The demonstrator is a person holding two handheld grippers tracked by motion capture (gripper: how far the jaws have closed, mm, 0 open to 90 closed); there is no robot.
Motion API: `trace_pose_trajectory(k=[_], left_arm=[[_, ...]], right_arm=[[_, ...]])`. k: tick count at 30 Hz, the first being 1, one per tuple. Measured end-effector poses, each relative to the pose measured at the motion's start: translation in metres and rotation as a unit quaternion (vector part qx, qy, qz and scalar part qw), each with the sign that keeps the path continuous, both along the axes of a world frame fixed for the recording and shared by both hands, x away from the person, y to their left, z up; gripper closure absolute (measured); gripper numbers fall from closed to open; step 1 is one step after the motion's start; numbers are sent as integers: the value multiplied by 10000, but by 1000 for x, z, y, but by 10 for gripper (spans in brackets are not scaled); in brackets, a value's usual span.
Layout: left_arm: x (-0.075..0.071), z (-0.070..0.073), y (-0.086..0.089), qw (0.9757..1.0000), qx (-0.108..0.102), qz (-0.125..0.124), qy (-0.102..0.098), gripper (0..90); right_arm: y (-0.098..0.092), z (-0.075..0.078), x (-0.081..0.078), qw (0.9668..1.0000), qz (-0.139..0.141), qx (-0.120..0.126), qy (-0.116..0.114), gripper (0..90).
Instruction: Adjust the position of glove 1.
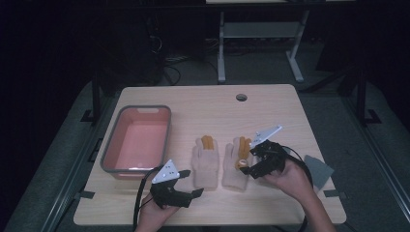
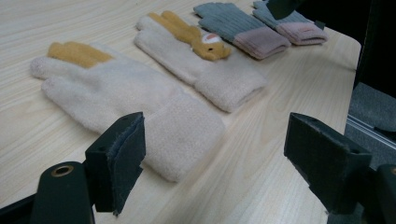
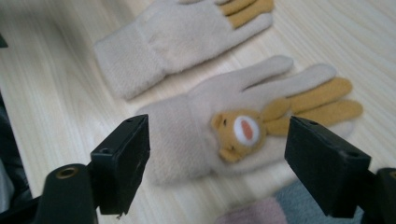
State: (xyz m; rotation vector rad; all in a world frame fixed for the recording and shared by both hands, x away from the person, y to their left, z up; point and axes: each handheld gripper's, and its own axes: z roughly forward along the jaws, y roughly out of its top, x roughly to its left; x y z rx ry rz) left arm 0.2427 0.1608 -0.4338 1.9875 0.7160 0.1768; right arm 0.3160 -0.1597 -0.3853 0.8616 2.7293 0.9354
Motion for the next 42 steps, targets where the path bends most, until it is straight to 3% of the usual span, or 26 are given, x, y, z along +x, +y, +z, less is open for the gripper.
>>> trace_pose_trajectory(k=[6,15,19,30,31,42], left_arm=[[0,0,-1,10000,14,-35,2,204],[-1,0,-1,10000,-14,-52,-6,207],[-1,1,0,10000,-42,-40,-25,207],[-2,2,1,9999,-85,-12,-75,210],[-2,2,1,10000,-87,2,-47,210],[-2,2,0,9999,-98,-3,-53,210]], right_arm=[[5,-3,9,9999,3,-138,37,247],[14,-20,25,9989,33,-411,218,265],[22,-31,32,9973,126,-661,298,300],[32,-46,39,9946,190,-927,434,420],[33,-48,40,9934,175,-1046,438,434],[30,-54,37,9938,46,-1057,351,516]])
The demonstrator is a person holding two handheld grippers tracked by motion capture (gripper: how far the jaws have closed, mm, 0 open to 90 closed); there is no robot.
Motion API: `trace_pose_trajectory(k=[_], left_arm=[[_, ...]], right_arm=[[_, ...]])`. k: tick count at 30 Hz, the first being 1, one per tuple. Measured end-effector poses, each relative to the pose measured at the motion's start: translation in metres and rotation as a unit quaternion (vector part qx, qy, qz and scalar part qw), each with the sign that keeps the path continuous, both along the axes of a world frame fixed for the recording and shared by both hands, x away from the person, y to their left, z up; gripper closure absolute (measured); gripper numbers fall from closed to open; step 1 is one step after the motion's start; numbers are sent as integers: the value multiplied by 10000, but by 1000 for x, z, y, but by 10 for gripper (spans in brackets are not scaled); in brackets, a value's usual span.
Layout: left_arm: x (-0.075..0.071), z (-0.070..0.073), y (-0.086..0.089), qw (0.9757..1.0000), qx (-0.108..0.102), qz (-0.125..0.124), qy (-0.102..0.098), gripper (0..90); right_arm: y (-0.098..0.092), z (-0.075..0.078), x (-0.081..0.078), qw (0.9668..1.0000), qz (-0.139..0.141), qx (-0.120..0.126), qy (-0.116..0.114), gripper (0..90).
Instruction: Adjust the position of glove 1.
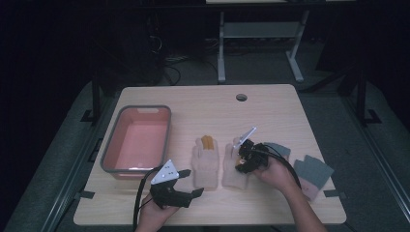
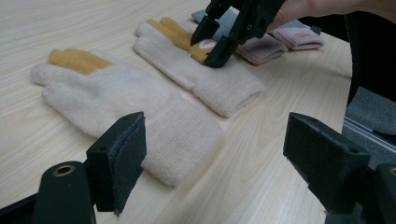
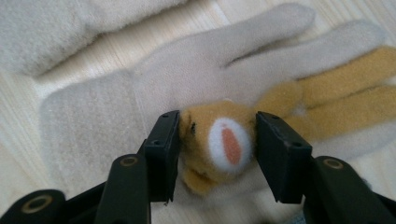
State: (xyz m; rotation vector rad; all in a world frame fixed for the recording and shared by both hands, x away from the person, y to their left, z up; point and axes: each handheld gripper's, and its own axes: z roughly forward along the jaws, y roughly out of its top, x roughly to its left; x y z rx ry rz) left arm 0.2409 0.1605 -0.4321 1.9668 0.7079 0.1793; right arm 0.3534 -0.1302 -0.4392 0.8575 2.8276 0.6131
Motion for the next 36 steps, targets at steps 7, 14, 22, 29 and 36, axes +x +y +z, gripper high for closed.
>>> trace_pose_trajectory(k=[7,14,22,29,36], left_arm=[[0,0,-1,10000,5,-13,5,210],[1,-1,1,10000,2,2,-2,210],[1,0,2,10000,-25,31,-11,210],[1,1,4,10000,23,7,-61,210],[0,1,3,10000,-32,53,-23,210]], right_arm=[[0,0,-1,10000,-9,-12,-51,573],[-4,1,0,9999,-10,113,25,595],[-8,4,0,9998,-50,207,64,616],[-8,11,-3,9998,-4,205,-25,622],[-6,24,-4,9996,46,248,-114,625]])
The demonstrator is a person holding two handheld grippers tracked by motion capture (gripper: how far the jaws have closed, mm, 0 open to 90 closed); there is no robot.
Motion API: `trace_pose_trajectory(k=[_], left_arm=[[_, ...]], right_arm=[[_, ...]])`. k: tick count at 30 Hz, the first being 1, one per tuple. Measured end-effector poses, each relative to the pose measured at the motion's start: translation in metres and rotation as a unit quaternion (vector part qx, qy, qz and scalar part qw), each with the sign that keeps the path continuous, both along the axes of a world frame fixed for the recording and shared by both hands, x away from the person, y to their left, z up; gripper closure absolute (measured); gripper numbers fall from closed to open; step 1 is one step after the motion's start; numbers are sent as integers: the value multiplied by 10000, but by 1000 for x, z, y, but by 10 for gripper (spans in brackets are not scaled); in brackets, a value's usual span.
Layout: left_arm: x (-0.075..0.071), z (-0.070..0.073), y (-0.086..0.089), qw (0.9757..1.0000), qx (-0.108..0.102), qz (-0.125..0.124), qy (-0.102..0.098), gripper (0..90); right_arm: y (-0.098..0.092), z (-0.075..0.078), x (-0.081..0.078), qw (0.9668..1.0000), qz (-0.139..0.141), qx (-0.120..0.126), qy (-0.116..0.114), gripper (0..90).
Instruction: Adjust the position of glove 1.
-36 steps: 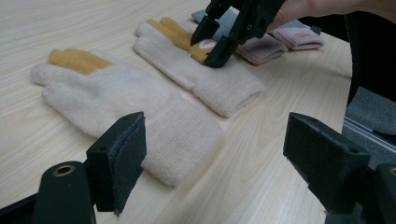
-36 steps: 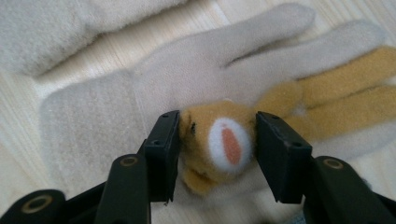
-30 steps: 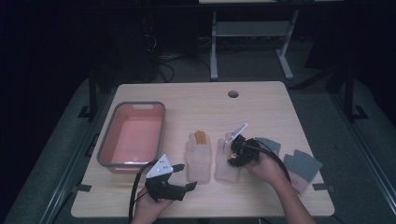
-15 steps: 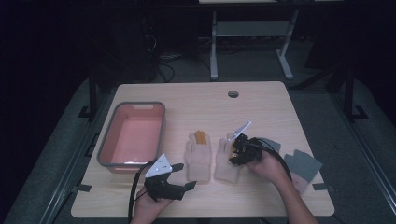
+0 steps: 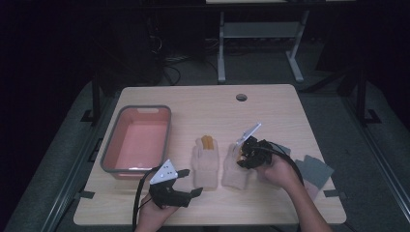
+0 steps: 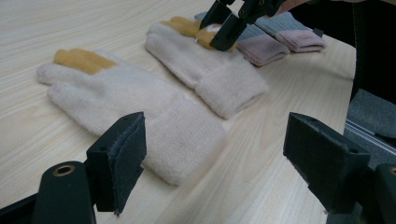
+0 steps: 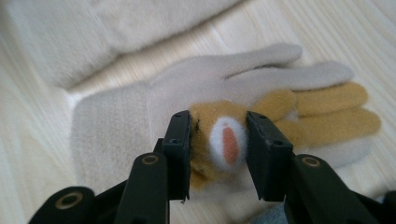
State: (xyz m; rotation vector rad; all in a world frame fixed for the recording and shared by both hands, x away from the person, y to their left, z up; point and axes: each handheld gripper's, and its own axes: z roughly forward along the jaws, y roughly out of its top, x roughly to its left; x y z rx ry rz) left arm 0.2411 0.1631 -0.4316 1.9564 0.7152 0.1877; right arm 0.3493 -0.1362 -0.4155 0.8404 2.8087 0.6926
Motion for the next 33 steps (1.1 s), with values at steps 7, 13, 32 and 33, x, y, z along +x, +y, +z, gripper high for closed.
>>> trace_pose_trajectory(k=[7,13,32,33], left_arm=[[-1,1,0,10000,-25,12,-23,210],[-1,1,0,10000,-31,20,-13,210],[-2,4,4,9999,-46,80,-60,210],[-2,4,3,9999,-72,91,-53,210]], right_arm=[[0,5,-2,10000,42,4,-32,629],[2,14,-3,9999,93,5,-125,630],[18,48,-1,9981,441,293,-306,630],[20,49,0,9979,484,289,-311,631]])
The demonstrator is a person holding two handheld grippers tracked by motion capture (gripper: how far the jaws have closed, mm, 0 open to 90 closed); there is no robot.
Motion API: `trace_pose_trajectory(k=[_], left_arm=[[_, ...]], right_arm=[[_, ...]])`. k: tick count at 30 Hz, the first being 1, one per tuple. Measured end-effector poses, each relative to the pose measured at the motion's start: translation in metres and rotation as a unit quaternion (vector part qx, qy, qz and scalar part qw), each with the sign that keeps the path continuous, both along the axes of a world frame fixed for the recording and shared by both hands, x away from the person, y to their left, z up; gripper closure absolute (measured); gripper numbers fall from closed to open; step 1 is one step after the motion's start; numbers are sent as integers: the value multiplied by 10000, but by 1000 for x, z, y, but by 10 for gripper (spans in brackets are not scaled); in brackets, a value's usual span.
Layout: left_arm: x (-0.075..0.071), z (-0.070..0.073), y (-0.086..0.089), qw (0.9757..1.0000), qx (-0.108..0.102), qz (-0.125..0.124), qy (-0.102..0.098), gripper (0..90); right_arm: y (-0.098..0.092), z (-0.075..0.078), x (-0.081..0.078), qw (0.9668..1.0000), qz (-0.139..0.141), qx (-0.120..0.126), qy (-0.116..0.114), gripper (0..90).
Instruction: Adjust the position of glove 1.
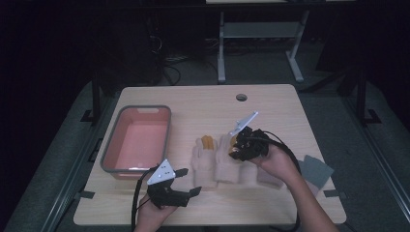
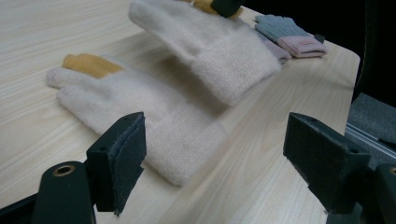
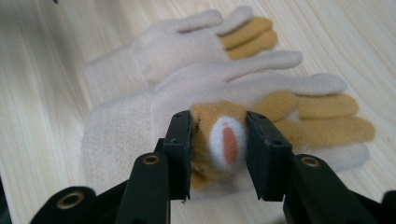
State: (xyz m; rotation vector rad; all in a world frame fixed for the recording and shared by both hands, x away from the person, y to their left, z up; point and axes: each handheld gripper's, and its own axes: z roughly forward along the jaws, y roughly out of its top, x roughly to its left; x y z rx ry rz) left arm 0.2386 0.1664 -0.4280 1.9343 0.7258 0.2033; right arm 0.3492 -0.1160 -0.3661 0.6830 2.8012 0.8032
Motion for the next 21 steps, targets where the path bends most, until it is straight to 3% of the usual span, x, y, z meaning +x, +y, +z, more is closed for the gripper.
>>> trace_pose_trajectory(k=[9,21], left_arm=[[1,1,3,10000,36,47,0,210],[2,1,4,9999,-37,143,74,211]], right_arm=[[29,3,7,9993,370,53,12,630],[60,-2,16,9978,661,42,81,629]])
